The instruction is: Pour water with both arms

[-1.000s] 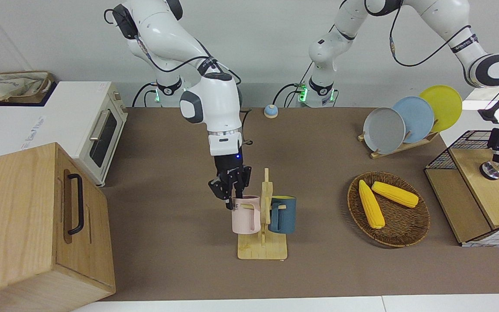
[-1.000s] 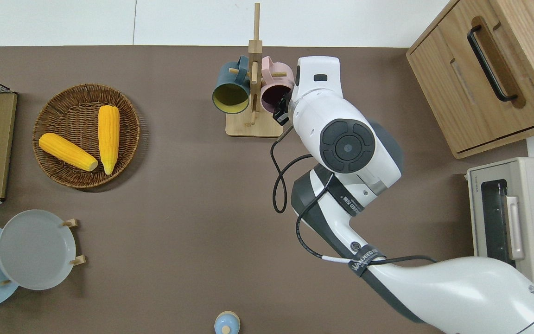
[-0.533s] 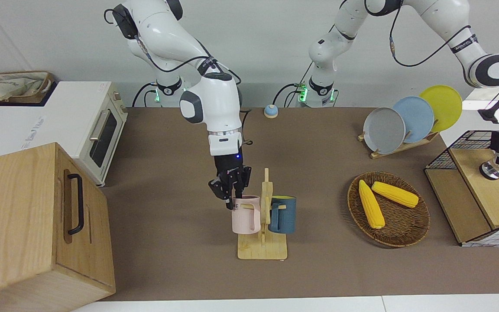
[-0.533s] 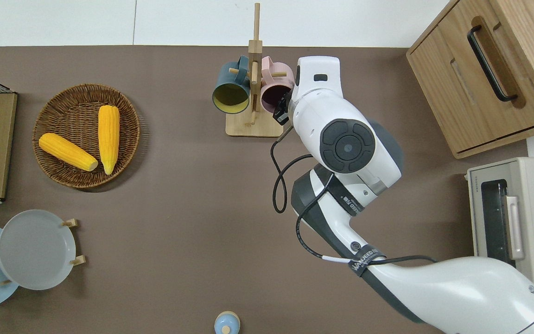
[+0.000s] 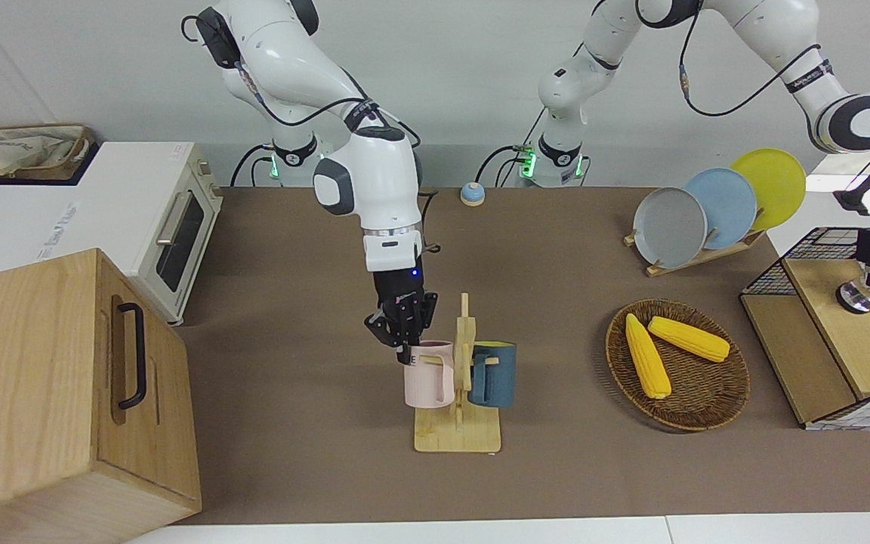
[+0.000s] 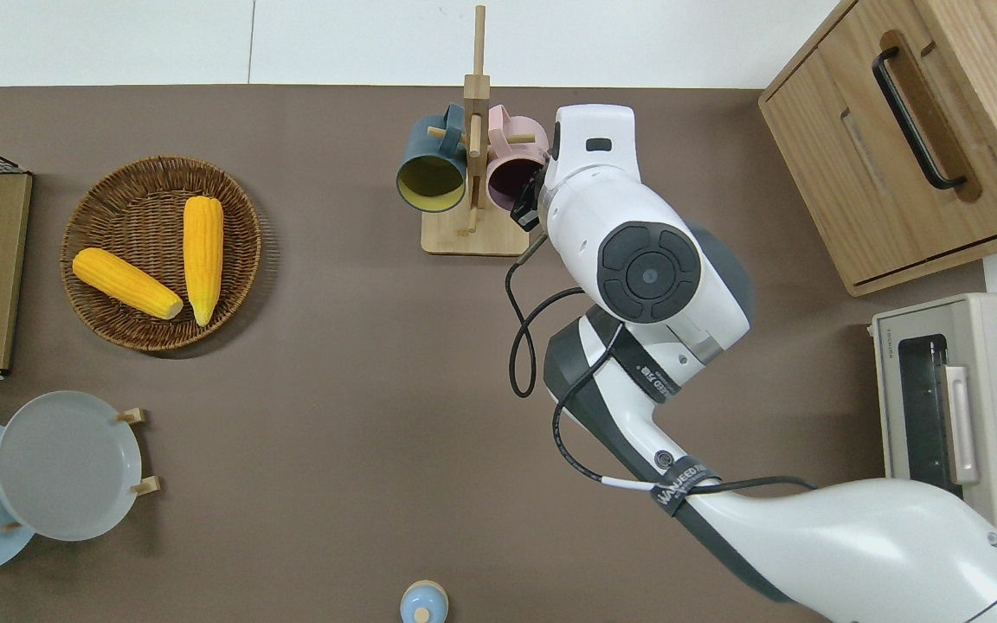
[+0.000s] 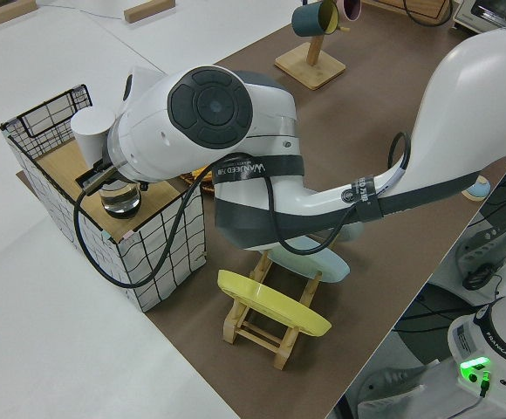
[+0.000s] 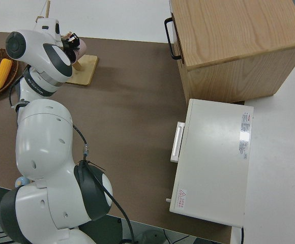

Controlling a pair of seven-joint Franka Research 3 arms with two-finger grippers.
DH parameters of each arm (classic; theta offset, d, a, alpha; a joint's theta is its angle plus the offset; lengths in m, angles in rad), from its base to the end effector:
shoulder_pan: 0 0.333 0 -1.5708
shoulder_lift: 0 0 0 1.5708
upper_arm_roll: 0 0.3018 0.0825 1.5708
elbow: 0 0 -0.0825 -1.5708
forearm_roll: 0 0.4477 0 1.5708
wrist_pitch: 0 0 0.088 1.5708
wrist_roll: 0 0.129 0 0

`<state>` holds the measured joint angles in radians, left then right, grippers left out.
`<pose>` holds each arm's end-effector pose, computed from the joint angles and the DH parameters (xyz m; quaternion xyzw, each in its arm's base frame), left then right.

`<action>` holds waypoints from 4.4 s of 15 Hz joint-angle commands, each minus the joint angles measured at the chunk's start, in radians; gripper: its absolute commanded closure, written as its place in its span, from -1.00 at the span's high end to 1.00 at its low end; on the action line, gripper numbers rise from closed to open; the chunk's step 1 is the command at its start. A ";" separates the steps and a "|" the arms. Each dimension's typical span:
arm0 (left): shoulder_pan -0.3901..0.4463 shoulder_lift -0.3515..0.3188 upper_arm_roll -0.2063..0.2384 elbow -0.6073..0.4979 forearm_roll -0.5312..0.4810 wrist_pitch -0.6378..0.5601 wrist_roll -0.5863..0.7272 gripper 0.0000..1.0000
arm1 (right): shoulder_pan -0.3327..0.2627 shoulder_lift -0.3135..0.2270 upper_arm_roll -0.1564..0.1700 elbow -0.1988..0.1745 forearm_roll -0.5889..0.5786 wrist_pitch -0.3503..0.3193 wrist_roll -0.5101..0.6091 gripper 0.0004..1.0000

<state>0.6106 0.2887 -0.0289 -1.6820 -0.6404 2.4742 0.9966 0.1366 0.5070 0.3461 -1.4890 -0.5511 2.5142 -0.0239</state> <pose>0.6289 0.4080 0.4321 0.9380 -0.0008 0.3464 0.0115 0.7286 0.3300 0.3985 0.8819 0.3607 0.2937 0.0764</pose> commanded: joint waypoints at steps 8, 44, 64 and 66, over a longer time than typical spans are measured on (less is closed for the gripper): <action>-0.005 -0.008 -0.002 -0.019 -0.022 0.015 -0.001 -0.92 | 0.001 0.019 -0.007 0.021 -0.020 0.009 0.016 -0.64; -0.006 -0.013 -0.002 -0.015 -0.019 0.015 -0.026 -1.00 | 0.032 0.048 -0.042 0.064 0.020 0.000 0.022 -1.00; -0.008 -0.019 -0.003 -0.015 -0.019 0.012 -0.032 -1.00 | 0.015 0.010 -0.038 0.046 0.030 -0.032 0.013 -1.00; -0.012 -0.020 -0.003 -0.015 -0.018 0.011 -0.039 -1.00 | 0.015 0.007 -0.036 0.041 0.030 -0.043 0.013 -1.00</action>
<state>0.6105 0.2889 -0.0290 -1.6821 -0.6419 2.4762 0.9774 0.1616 0.5317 0.3021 -1.4358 -0.5365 2.4976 -0.0081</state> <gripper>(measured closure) 0.357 0.952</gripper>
